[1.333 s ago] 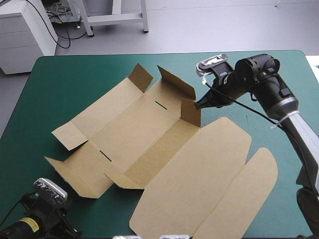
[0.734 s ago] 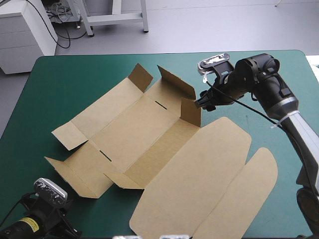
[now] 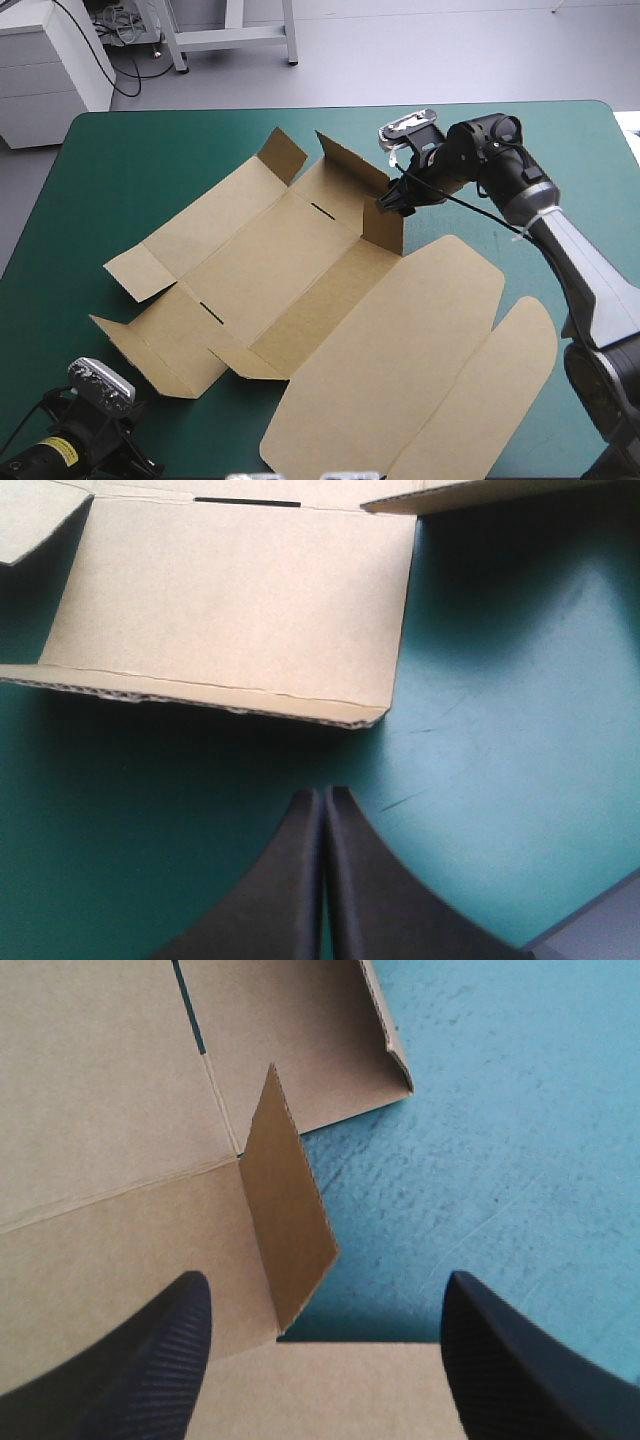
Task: Fold the box
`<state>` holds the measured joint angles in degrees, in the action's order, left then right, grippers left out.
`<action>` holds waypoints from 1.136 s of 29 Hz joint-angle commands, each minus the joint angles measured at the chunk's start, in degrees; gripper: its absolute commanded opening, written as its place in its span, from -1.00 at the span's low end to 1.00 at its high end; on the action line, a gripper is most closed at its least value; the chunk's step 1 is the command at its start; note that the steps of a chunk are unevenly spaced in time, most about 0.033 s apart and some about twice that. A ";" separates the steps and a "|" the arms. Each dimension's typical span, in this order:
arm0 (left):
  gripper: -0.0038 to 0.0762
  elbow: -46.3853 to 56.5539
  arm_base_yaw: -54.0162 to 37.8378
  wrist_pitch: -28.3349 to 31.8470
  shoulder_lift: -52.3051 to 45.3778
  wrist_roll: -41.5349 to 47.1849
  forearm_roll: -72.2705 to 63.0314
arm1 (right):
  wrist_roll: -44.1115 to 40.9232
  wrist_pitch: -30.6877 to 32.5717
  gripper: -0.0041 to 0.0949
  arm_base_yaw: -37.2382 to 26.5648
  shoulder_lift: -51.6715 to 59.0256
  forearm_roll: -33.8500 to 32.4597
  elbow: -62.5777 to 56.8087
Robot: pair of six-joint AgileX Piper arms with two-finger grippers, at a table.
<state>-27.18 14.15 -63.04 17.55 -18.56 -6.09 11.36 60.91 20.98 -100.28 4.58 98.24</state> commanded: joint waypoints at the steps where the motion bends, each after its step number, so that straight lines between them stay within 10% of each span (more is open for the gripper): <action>1: -0.93 -1.50 -0.01 3.12 0.65 0.04 -0.52 | 1.48 -5.78 0.28 -0.41 -0.19 0.30 1.87; 19: -0.93 -1.50 -0.01 0.94 0.65 0.13 -0.52 | 8.70 -8.24 0.27 -0.41 -10.14 4.01 1.87; 29: -0.93 -1.50 -0.01 1.05 0.65 1.22 -0.52 | 11.09 -3.79 -0.96 -0.41 -10.14 5.04 1.87; 33: -0.93 -1.50 -0.01 1.05 0.65 1.22 -0.52 | 11.09 -3.40 -0.95 -0.41 -10.14 5.04 1.87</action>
<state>-27.18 14.15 -64.58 17.55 -17.89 -6.05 21.99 58.45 21.14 -113.65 11.00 98.43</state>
